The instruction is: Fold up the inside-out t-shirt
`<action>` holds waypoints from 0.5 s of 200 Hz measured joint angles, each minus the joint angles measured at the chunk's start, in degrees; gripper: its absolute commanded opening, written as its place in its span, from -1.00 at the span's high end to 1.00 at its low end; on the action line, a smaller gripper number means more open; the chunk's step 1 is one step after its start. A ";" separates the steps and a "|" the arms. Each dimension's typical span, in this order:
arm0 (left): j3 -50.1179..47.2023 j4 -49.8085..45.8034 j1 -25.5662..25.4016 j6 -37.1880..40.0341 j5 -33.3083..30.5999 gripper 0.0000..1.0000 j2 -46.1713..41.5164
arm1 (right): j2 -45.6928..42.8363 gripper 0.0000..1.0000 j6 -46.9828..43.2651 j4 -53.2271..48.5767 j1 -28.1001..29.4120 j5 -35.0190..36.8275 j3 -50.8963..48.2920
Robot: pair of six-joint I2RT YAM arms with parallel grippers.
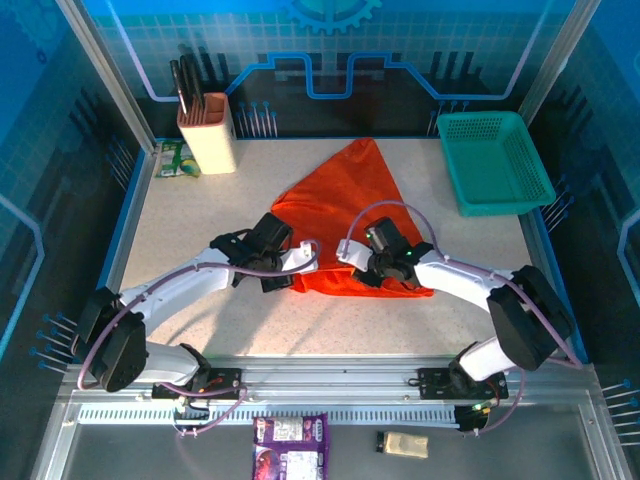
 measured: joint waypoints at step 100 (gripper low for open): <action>0.00 -0.11 0.79 -0.02 0.09 1.00 -0.85 | -5.86 0.96 0.98 -11.67 -2.75 -0.15 0.13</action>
